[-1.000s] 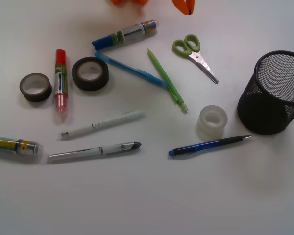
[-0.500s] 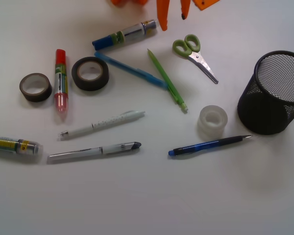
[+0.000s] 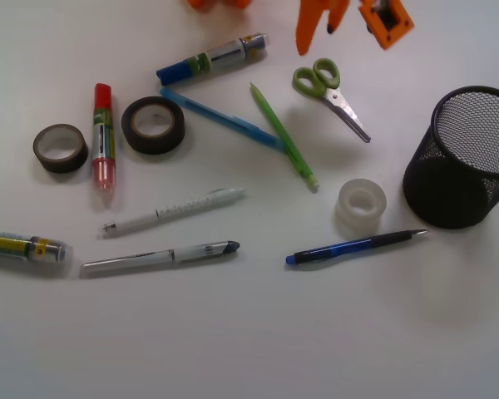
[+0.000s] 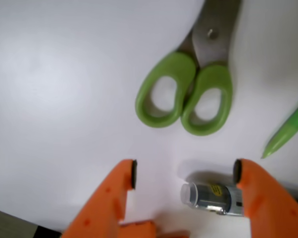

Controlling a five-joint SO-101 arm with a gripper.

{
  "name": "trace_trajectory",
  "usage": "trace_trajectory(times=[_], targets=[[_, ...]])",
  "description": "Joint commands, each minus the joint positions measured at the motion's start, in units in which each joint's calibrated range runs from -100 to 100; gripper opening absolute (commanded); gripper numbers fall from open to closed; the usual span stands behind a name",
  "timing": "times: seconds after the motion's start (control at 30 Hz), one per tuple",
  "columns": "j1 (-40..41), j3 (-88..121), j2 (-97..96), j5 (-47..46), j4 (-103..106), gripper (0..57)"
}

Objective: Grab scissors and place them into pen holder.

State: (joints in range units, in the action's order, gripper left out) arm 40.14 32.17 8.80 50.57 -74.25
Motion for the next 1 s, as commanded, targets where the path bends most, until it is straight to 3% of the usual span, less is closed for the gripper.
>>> trace_trajectory(times=[0.0, 0.3, 0.53, 0.97], targets=[[0.35, -0.37, -1.19, 0.73, 5.49, 22.3], [-1.45, 9.41, -1.19, 0.83, 18.35, 22.0], [-2.65, 9.68, -1.19, 0.63, 18.61, 10.9], [-5.56, 10.14, -2.04, -0.68, 18.96, 11.1]])
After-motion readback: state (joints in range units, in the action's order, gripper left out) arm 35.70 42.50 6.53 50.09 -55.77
